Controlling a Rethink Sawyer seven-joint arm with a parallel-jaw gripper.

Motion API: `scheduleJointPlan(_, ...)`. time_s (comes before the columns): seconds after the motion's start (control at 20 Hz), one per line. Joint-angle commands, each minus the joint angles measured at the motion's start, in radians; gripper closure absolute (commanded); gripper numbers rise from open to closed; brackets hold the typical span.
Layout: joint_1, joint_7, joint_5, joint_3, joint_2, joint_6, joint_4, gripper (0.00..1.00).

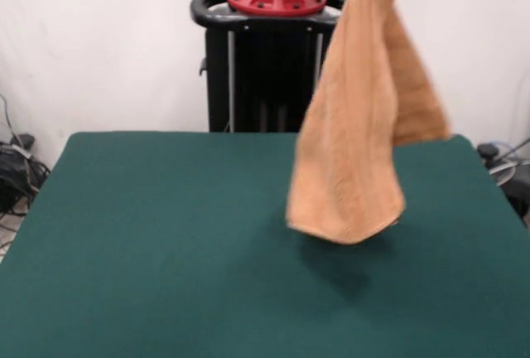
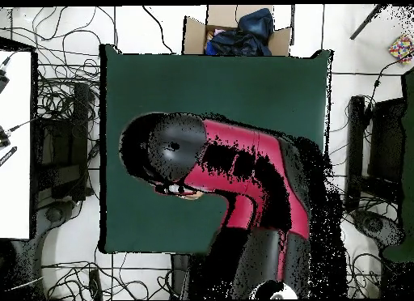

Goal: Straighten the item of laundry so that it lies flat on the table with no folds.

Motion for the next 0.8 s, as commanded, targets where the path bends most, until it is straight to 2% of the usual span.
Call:
scheduleJointPlan(0.05, -0.009, 0.196, 0.064, 0.013, -0.026, 0.055, -0.121, 1.00)
scheduleJointPlan(0.2, -0.008, 0.220, 0.072, 0.016, 0.009, 0.052, -0.161, 1.00)
scheduleJointPlan(0.35, 0.003, 0.268, 0.074, 0.018, 0.060, 0.086, -0.244, 1.00)
scheduleJointPlan(0.65, 0.032, 0.367, 0.071, 0.019, 0.219, 0.066, -0.398, 1.00)
scheduleJointPlan(0.8, 0.048, 0.404, 0.073, 0.005, 0.285, 0.036, -0.441, 1.00)
